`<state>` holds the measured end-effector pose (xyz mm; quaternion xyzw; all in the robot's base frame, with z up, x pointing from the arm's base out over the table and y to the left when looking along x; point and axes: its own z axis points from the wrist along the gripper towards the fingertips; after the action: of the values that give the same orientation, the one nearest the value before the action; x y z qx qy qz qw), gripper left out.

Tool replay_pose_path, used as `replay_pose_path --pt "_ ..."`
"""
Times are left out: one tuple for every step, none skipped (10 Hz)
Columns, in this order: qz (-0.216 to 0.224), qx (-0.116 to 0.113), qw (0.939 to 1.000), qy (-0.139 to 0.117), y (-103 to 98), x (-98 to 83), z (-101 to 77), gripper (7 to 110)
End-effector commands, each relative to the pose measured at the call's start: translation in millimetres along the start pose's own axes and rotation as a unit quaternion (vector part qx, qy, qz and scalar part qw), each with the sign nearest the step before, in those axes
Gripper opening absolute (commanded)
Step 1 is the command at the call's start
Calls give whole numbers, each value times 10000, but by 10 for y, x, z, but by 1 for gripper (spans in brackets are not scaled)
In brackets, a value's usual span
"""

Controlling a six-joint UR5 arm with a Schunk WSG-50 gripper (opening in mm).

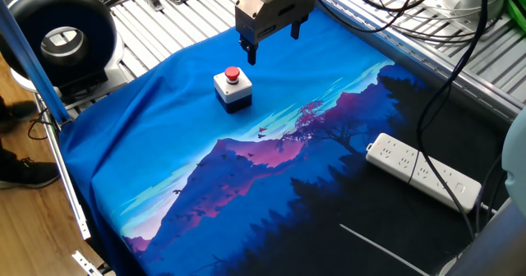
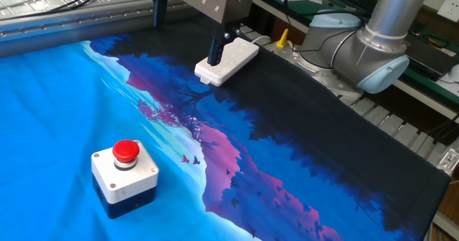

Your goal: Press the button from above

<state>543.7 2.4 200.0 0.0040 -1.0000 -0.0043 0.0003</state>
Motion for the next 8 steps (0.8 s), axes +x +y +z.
replay_pose_path --pt "533 -458 9891 1296 288 623 -88 107" --pt "573 -395 9895 1264 285 593 -73 7" --pt "595 -400 9895 1257 296 586 -72 7" --pt "608 -414 9893 1259 303 583 -69 7" --pt "623 -471 9889 1263 333 579 -66 7" --pt "586 -485 9894 1239 337 558 -50 7" --pt "566 -509 9906 1140 346 502 -27 7" --pt "519 -488 9915 1091 334 473 -11 7"
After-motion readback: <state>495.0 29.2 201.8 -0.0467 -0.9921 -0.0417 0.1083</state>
